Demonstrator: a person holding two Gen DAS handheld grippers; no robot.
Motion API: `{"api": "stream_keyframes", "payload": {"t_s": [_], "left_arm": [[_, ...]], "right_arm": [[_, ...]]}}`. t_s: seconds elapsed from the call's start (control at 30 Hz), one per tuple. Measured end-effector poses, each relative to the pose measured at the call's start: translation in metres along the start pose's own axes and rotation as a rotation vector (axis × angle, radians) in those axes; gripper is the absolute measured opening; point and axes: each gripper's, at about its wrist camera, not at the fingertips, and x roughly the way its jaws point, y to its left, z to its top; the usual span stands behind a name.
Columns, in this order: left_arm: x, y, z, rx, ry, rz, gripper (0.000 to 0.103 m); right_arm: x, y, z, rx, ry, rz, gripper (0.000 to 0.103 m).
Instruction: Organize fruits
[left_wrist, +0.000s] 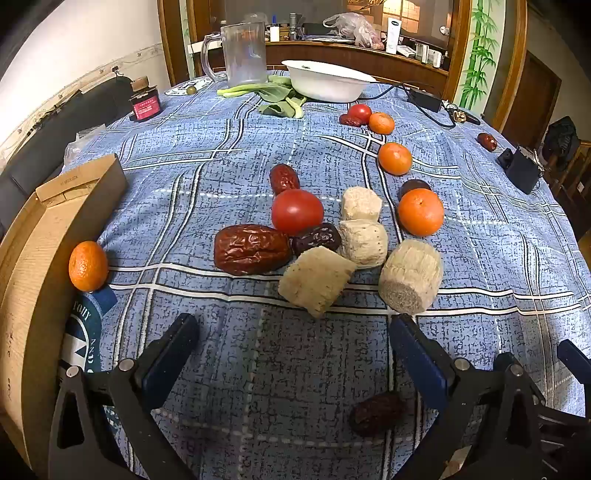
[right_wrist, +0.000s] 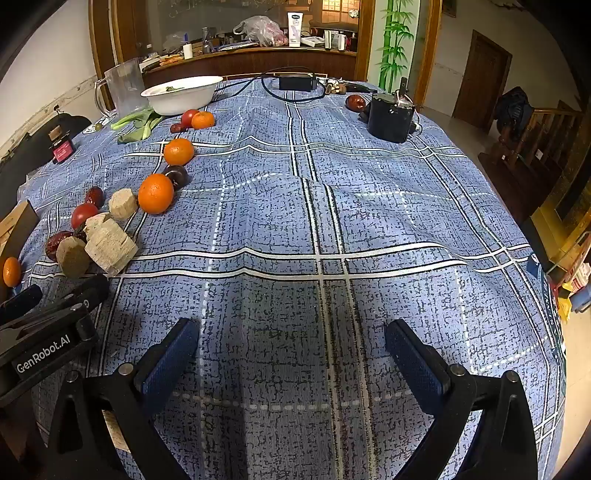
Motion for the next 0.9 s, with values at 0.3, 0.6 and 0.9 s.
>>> {"api": "stream_keyframes", "payload": {"t_s": [0.3,0.6,0.9], "left_arm": [[0.0001,0.0001,0.0001,-0.001,0.0,-0.001,0.103],[0.0,0.0001,0.0,-0.001,0.0,-0.002,0.103],[0.0003,-0.0001,0.0007,0.003,0.007,-0.001,0.103]], "right_arm": [[-0.001,-0.0007,0.0006,-0.001,0.0,-0.001,0.102],[-0.0015,-0.0016,0.0007,-0.001,0.0,-0.001,0.102],[-0.0022,-0.0024,0.0011,0.0,0.001,0.0,0.102]]}}
